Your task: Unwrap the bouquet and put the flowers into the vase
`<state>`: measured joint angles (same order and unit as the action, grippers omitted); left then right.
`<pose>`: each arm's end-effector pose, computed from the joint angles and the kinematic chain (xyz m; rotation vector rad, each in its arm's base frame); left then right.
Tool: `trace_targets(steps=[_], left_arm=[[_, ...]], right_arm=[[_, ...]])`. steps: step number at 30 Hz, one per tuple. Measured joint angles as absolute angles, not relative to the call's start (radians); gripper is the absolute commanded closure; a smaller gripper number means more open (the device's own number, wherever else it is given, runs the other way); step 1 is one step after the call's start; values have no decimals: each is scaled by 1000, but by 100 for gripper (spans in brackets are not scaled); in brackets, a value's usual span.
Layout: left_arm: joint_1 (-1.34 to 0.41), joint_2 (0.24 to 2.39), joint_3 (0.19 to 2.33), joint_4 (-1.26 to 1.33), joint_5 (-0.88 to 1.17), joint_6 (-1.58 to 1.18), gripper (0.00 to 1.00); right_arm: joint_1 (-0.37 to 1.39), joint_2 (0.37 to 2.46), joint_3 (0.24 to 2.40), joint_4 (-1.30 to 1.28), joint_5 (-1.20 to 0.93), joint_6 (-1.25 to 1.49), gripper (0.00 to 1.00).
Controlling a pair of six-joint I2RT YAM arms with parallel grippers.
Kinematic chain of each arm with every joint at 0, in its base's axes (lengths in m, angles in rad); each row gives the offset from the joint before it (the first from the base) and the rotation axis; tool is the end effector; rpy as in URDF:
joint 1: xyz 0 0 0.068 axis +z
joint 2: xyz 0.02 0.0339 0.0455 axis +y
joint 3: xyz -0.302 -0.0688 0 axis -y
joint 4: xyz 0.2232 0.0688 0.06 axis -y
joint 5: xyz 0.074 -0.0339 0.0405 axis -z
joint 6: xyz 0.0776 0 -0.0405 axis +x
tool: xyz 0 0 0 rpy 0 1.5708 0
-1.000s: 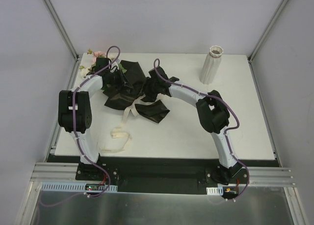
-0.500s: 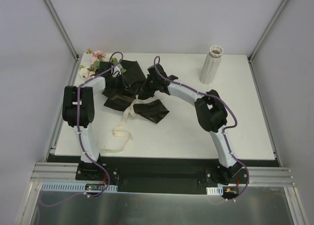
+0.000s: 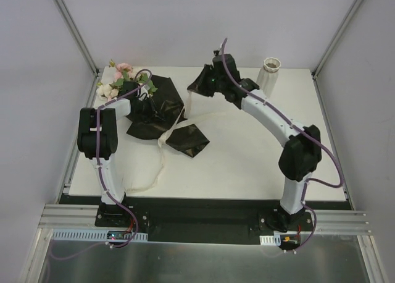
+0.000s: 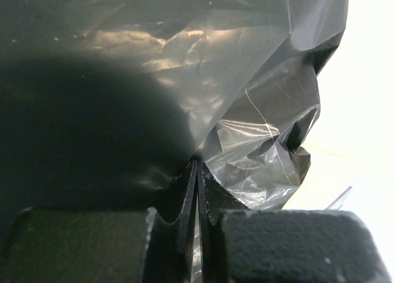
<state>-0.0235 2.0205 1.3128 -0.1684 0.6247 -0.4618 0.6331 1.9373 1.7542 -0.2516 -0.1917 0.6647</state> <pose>0.4464 -0.0559 0.1808 -0.2523 2.4462 -0.9781 0.3902 0.3047 0.3506 -0.0977 2.1466 0.9915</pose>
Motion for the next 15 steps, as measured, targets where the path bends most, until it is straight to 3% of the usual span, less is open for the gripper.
trace_targets(steps=[15], left_arm=[[-18,2028,1313,-162,627,-464,100]], right_arm=[[626,1572,2062,-176,86,-140,99]])
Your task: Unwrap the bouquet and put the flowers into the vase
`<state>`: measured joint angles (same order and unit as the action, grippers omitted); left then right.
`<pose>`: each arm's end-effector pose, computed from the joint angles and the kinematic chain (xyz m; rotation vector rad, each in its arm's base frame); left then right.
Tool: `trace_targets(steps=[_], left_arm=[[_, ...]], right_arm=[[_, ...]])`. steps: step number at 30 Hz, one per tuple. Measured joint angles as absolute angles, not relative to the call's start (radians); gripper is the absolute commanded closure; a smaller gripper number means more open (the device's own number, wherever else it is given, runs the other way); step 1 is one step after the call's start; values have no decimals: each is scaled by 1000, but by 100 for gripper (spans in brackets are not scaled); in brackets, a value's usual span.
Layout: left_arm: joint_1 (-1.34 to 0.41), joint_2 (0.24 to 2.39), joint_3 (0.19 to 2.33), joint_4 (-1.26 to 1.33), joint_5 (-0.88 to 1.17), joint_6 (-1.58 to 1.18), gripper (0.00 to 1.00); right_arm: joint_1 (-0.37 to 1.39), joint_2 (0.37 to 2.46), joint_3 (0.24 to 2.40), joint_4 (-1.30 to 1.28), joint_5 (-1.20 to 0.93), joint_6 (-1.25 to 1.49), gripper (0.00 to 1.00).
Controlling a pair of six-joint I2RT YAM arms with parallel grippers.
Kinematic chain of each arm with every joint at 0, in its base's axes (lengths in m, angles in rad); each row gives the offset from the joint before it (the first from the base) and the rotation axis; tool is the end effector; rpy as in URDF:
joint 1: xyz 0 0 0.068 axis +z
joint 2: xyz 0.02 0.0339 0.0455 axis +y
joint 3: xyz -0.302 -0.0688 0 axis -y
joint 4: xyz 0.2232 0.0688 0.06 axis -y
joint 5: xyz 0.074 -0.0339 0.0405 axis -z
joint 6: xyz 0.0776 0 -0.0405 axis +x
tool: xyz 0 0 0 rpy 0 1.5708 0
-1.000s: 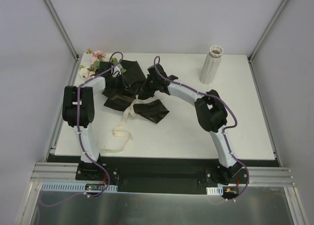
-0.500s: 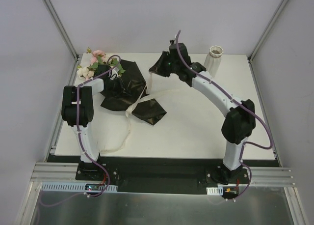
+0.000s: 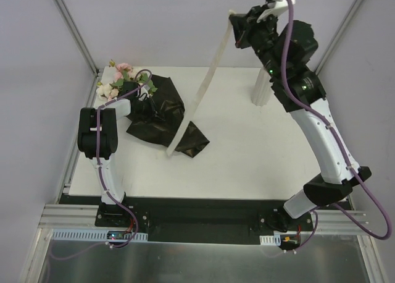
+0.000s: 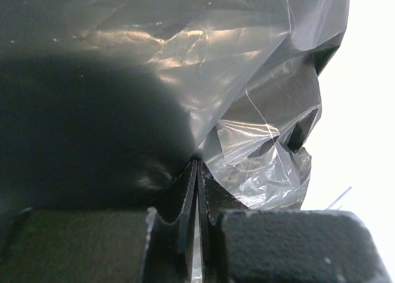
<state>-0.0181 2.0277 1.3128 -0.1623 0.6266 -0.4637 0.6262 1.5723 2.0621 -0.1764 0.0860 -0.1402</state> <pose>0.4477 -0.0536 0.1783 -0.2608 2.4453 -0.9790 0.2738 0.1898 0.6201 -0.4035 1.2010 0.3657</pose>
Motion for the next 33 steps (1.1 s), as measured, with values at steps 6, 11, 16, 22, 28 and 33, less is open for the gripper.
trace_targets(steps=[6,11,16,22,28,33], left_arm=[[-18,2028,1313,-162,626,-464,100],[-18,2028,1313,-162,626,-464,100],[-18,2028,1313,-163,624,-464,100],[-18,2028,1313,-163,625,-464,100],[-18,2029,1318,-170,625,-464,100],[-18,2029,1325,-175,629,-464,96]], right_arm=[[621,1522,2215,-169,245,-366,99],[520,1391,2179,-166,388,-493,99],[330,1230,2047,-175,527,-532,99],[-27,1168,1998,-302,559,-429,100],[-241,1120,1861,-422,452,-277,99],[-247,1045,1647,-443,400,-109,99]])
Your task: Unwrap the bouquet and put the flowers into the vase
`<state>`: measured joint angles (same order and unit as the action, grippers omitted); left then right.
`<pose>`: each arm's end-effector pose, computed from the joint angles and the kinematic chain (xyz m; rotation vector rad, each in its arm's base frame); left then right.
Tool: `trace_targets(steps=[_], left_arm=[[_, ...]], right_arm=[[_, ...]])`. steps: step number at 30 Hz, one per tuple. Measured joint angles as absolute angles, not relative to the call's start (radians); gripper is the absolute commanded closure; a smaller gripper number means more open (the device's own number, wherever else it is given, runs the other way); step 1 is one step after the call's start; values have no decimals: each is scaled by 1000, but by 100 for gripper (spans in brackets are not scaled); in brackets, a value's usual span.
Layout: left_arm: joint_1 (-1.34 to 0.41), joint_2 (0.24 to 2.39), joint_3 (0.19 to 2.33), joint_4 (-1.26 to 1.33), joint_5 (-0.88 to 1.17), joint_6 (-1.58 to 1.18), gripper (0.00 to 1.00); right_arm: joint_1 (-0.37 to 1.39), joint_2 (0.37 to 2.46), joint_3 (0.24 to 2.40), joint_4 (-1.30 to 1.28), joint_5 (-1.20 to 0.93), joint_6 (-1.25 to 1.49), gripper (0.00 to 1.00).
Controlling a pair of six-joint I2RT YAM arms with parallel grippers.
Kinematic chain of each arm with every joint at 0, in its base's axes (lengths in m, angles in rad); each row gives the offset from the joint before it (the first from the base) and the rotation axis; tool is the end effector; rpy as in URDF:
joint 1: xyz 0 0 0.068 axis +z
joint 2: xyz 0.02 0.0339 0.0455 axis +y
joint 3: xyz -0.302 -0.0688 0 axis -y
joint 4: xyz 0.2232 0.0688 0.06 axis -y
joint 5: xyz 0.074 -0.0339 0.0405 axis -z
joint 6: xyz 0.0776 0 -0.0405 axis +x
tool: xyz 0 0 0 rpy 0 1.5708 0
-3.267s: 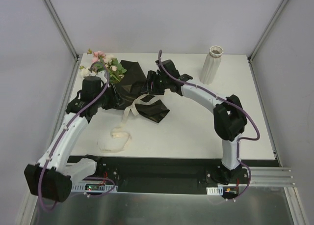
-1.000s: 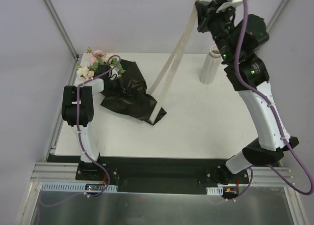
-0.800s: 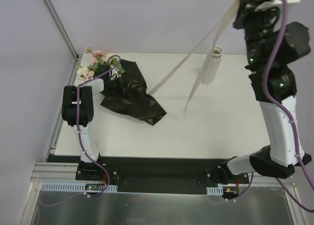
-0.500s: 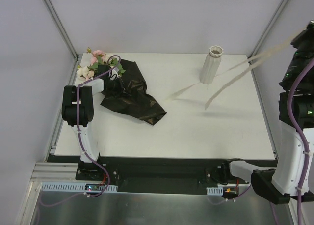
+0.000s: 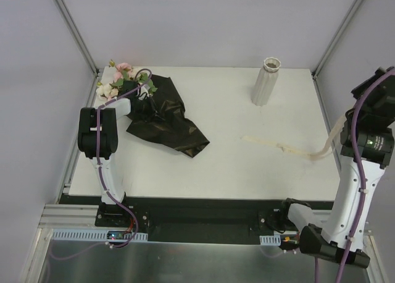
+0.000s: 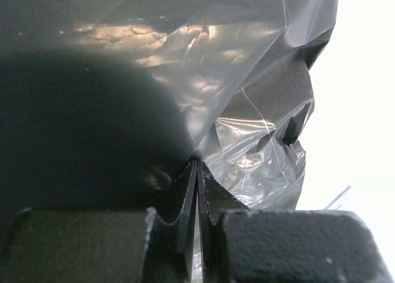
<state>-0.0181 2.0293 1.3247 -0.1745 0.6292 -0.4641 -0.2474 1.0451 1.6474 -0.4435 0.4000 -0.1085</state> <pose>0.4489 -0.0538 0.1801 -0.2610 2.4468 -0.9825 0.1497 -0.0690 0.5736 0.4324 1.3836 -0.5742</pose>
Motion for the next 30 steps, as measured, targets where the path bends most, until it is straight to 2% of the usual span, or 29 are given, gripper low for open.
trace_targets(steps=[5,9,12,13,17,21,23,24,25,27,29,30], left_arm=[[-19,2025,1336,-182,650,-468,71],[-19,1990,1344,-193,673,-473,54],[-20,1929,1356,-202,701,-482,46],[-20,1903,1360,-203,710,-484,39],[-20,1773,1351,-187,762,-501,32],[-20,1569,1214,-126,806,-532,26],[-19,1447,1108,-116,805,-543,23],[-18,1374,1038,-104,792,-551,23],[-18,1317,988,-107,780,-558,23],[-18,1171,861,-113,738,-572,22],[-18,1029,752,-125,692,-585,20],[-18,960,703,-131,666,-592,20]], right_arm=[[-251,946,1289,-478,347,203,99],[-252,1040,1039,-459,169,359,99],[-245,1194,947,-462,101,393,99],[-243,1230,924,-477,88,399,99],[-237,1284,892,-522,74,418,96],[-268,1289,849,-530,94,450,59],[-274,1283,826,-535,117,450,37],[-268,1274,820,-538,131,438,20],[-253,1261,820,-540,144,432,12],[-155,1210,827,-542,206,399,5],[29,1155,859,-539,269,353,0],[135,1132,878,-526,289,320,3]])
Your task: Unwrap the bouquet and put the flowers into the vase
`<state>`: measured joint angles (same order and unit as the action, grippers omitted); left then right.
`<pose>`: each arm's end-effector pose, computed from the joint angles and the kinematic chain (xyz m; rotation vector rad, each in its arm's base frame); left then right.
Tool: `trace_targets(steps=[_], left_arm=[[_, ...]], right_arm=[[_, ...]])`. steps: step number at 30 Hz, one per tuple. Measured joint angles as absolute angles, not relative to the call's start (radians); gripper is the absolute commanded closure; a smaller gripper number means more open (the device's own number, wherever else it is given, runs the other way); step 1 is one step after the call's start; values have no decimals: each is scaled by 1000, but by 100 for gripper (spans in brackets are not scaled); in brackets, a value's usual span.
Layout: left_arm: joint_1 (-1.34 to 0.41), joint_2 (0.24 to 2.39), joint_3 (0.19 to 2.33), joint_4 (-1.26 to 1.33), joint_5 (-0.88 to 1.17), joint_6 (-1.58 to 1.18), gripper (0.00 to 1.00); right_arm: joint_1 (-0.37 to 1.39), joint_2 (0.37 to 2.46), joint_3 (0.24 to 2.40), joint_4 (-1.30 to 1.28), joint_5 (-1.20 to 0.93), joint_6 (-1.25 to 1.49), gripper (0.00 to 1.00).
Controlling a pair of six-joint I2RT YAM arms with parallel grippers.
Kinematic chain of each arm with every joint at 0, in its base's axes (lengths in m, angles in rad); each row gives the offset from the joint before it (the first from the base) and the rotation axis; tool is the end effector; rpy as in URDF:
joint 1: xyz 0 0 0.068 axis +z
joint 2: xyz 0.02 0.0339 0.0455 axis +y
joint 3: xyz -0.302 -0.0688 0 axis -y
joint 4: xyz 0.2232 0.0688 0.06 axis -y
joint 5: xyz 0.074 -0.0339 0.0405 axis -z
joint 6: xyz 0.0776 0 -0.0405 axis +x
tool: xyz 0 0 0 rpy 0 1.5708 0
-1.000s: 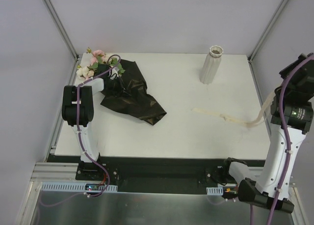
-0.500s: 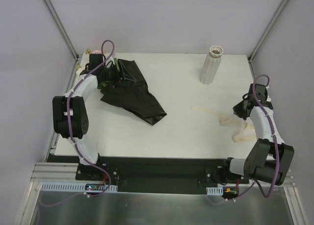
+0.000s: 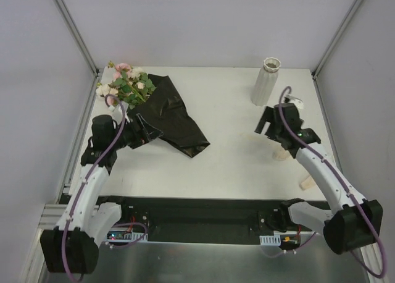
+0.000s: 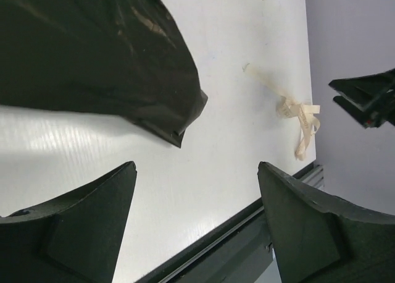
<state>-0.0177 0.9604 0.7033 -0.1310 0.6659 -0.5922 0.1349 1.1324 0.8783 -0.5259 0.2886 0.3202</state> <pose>0.2021 -0.0515 0.3111 -0.1191 2.0144 -1.0447 0.2293 0.0088 0.2845 0.3531 2.2861 -0.1095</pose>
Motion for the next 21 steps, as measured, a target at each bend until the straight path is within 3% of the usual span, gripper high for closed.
trace_targets(steps=[5,10,14,19,21], left_arm=[[-18,694,537,-165,568,-653,20],[-18,531,514,-271,458,-673,26],[-18,447,565,-384,373,-679,27],[-18,410,601,-463,292,-699,27],[-18,408,601,-492,268,-712,27]], right_arm=[[615,1159,994,-402,316,111,3],[942,1477,1193,-292,331,-187,3],[1069,1689,1270,-243,321,-394,9],[1101,1880,1406,-228,327,-566,17],[1105,1940,1462,-216,334,-611,34]])
